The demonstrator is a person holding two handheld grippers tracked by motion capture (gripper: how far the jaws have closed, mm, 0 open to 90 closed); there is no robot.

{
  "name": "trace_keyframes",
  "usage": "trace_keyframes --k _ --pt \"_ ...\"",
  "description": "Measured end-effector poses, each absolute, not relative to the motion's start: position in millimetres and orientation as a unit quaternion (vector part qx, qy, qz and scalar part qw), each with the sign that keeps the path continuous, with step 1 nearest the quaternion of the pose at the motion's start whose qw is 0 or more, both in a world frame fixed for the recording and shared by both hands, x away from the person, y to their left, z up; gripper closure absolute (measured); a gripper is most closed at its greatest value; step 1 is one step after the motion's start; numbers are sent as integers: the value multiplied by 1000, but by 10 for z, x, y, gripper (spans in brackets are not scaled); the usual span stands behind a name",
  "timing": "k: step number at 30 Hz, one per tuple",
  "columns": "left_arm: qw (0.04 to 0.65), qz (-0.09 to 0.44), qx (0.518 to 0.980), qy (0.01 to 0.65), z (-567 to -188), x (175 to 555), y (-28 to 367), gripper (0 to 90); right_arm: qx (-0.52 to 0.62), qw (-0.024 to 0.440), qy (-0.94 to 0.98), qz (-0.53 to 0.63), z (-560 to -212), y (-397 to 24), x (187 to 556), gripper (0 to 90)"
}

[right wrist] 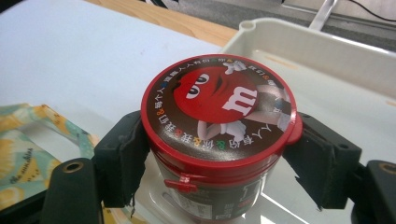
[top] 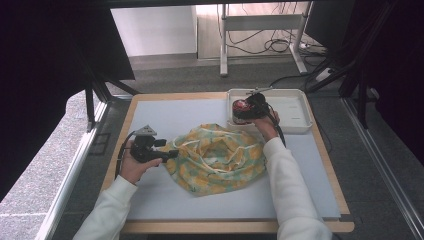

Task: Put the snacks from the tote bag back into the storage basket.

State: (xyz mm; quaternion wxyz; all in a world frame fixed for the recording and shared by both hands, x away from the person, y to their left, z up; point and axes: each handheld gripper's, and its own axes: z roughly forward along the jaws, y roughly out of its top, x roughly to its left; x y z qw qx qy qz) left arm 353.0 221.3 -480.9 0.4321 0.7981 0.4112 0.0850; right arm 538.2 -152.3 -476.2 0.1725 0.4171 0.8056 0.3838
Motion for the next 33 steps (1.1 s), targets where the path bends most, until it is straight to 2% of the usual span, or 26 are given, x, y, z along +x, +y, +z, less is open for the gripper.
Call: trace_keyframes --k 11,17,23,33 --pt "432 89 798 411 -4808 3525 2208 252 421 169 810 371 -4874 -1509 5357 246" --pt "431 88 798 411 -4806 3522 2199 251 424 145 813 371 -4857 -1511 5334 170" --pt "431 89 799 411 -4804 3518 2207 250 430 156 806 375 -4788 -1534 5284 125" --pt "432 91 798 410 -4792 3512 2210 250 422 178 786 415 -4610 -1704 5026 158"
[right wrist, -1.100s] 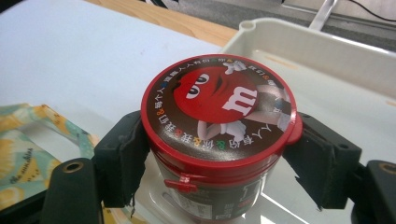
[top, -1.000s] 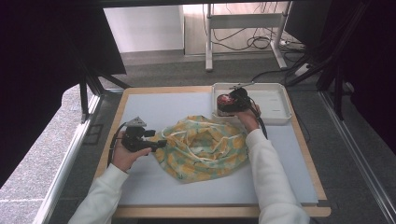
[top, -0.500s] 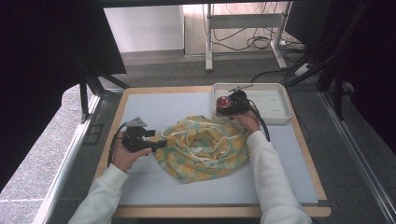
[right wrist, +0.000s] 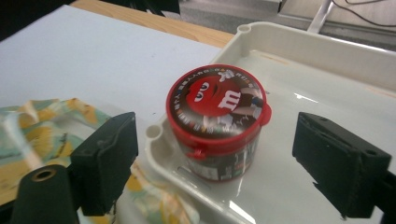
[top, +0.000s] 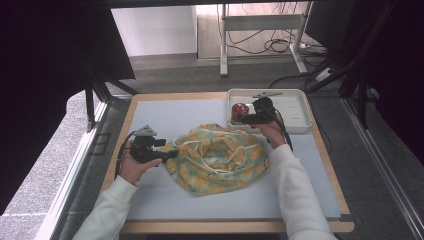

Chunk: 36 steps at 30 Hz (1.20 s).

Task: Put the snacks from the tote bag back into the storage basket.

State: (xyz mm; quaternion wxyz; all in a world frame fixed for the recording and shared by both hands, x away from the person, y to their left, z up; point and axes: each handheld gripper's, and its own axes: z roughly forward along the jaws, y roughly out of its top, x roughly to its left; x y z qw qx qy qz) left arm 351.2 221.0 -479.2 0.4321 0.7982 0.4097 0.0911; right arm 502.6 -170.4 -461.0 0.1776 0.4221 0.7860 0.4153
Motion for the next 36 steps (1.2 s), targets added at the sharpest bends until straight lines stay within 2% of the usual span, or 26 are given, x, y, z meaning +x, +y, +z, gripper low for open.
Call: trace_keyframes --k 7,19,29,36 --pt "433 91 799 408 -4789 3517 2196 250 402 178 784 439 -4511 -1859 4721 231" --pt "436 92 799 404 -4766 3487 2180 250 364 176 796 451 -4366 -2025 4069 240" --pt "434 93 800 404 -4770 3485 2180 249 377 164 797 443 -4671 -2317 3617 239" --pt "432 94 800 406 -4777 3491 2190 249 387 164 790 447 -4778 -2455 3575 239"
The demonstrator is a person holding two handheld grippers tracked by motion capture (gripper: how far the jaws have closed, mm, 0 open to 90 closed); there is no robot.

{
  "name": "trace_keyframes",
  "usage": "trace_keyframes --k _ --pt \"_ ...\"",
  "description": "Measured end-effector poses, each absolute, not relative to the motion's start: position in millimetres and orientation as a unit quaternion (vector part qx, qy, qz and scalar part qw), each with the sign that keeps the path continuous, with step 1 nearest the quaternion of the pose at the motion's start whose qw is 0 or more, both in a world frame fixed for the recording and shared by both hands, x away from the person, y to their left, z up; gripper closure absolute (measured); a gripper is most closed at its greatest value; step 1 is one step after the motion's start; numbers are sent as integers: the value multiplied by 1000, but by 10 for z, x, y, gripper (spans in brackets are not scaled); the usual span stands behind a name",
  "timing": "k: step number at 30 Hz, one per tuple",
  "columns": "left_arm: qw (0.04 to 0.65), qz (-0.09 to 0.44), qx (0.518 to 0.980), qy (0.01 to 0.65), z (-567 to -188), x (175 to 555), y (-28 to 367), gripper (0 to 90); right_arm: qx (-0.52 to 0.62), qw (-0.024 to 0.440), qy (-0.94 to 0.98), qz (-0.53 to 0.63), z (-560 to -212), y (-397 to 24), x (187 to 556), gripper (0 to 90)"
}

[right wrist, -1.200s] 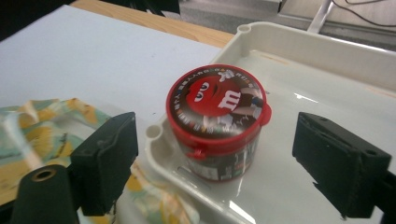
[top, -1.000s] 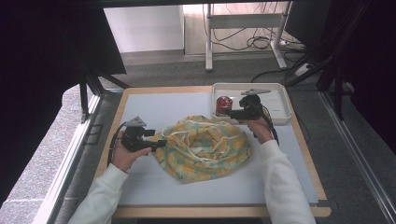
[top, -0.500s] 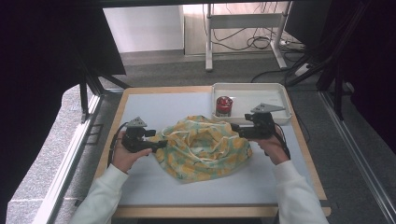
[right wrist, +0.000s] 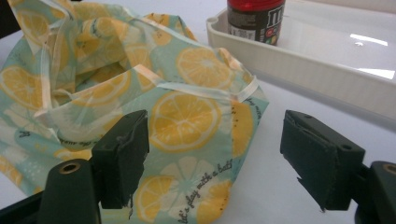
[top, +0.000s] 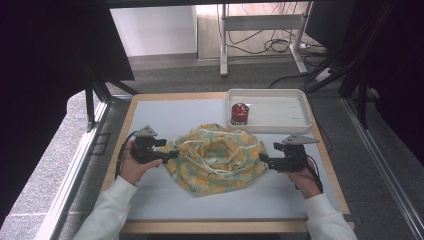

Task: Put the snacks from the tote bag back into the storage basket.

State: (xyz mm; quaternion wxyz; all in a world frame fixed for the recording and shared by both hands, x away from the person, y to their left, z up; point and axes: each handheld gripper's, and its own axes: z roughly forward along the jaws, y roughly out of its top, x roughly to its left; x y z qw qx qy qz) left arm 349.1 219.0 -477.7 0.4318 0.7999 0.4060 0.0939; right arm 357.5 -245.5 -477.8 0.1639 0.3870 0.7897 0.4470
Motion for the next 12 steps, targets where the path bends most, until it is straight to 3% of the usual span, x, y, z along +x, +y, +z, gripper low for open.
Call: trace_keyframes --k 12 --pt "434 97 799 405 -4756 3486 2193 249 382 174 783 459 -4759 -2463 3553 236"
